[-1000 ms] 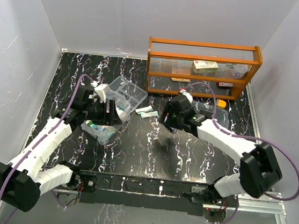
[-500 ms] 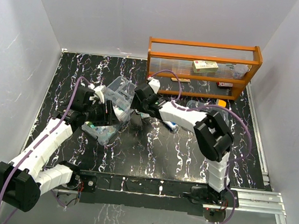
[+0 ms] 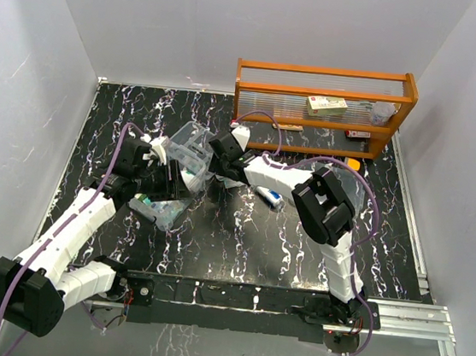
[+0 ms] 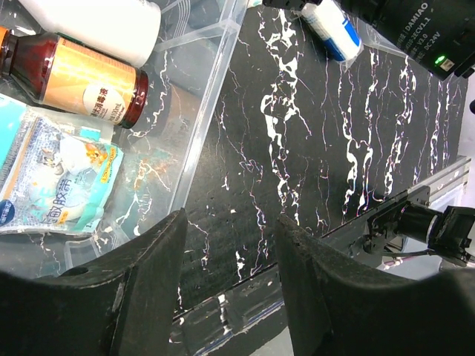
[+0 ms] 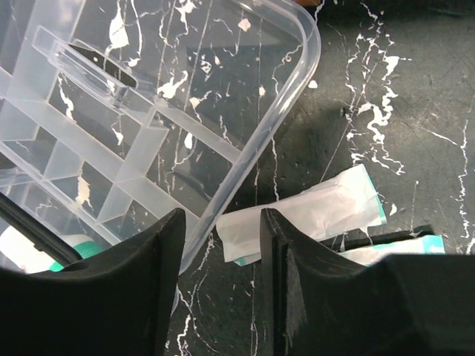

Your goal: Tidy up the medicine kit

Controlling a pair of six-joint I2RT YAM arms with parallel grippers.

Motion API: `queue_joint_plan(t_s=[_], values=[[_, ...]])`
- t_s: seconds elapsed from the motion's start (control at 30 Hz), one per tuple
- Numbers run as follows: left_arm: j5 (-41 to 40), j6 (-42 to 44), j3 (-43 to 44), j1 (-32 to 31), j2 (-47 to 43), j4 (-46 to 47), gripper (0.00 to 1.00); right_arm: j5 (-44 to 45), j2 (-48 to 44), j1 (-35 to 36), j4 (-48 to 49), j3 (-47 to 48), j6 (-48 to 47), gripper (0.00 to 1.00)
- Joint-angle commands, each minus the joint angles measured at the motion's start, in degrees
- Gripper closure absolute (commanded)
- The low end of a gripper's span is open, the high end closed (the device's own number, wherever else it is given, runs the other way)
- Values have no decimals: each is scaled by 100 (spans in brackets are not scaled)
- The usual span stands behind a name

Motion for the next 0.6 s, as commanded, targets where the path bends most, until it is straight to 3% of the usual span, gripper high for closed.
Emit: queue_joint_plan(t_s=[0.0,0.57], values=[[-123,59,177,-6,-174,-285,50,45,-41,-18,-102,154,-124,60],[-567,332,778,-6,-295,-608,44,-197,-1355,-17,-642,-1561,37,69]])
